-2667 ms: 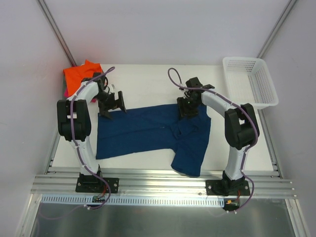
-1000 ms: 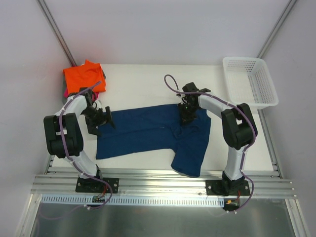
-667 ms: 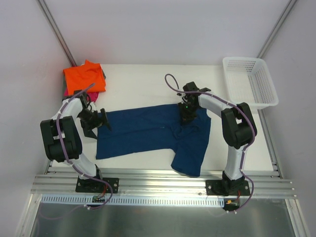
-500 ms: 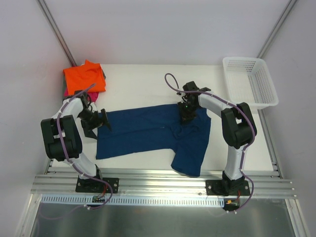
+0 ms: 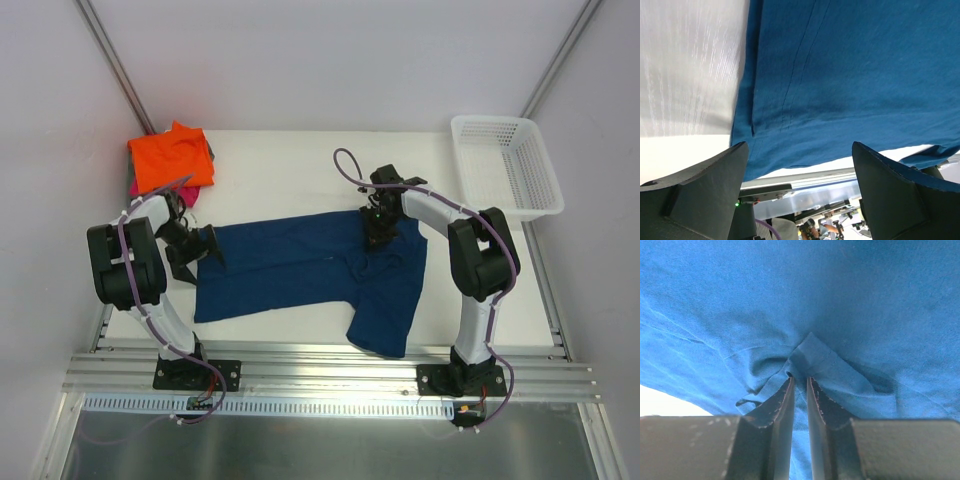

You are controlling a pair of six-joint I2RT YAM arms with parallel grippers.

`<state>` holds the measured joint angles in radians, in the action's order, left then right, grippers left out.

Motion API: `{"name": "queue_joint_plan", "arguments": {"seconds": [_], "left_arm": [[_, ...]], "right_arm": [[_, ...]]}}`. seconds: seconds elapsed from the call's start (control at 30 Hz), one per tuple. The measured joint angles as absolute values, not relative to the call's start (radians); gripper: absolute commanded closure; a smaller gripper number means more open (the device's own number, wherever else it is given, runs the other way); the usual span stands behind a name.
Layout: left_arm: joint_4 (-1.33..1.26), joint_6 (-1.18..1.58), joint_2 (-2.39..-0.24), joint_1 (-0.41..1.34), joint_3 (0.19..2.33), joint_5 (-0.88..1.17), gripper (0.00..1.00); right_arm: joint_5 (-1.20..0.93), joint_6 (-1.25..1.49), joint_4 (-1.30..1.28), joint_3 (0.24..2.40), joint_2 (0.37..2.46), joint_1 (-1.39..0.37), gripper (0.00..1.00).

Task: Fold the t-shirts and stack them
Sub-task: Fold the flattened tshirt in 1/3 of the way

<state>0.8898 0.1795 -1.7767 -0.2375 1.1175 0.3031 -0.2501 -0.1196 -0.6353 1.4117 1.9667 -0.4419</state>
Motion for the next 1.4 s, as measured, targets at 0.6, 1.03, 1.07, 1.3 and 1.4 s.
{"name": "queue_joint_plan", "arguments": {"seconds": [0.6, 1.03, 1.07, 1.3, 1.4], "left_arm": [[0.874, 0.18, -1.806, -0.237, 1.147, 0.305, 0.16], [0.862, 0.191, -1.862, -0.237, 1.182, 0.32, 0.67], [0.862, 0.195, -1.862, -0.237, 1.182, 0.324, 0.73], [0.858, 0.194, -1.862, -0.237, 1.182, 0.339, 1.0], [0.857, 0.192, -1.861, -0.237, 1.182, 0.34, 1.0]], "right_arm": [[-0.252, -0.12, -0.631, 1.388, 1.967, -0.442, 0.81], [-0.259, -0.122, -0.625, 1.363, 1.964, -0.442, 0.94], [-0.259, -0.124, -0.625, 1.363, 1.964, -0.442, 0.97], [-0.259, -0.122, -0.625, 1.363, 1.964, -0.442, 0.99], [-0.259, -0.122, -0.625, 1.363, 1.964, -0.439, 0.99]]}}
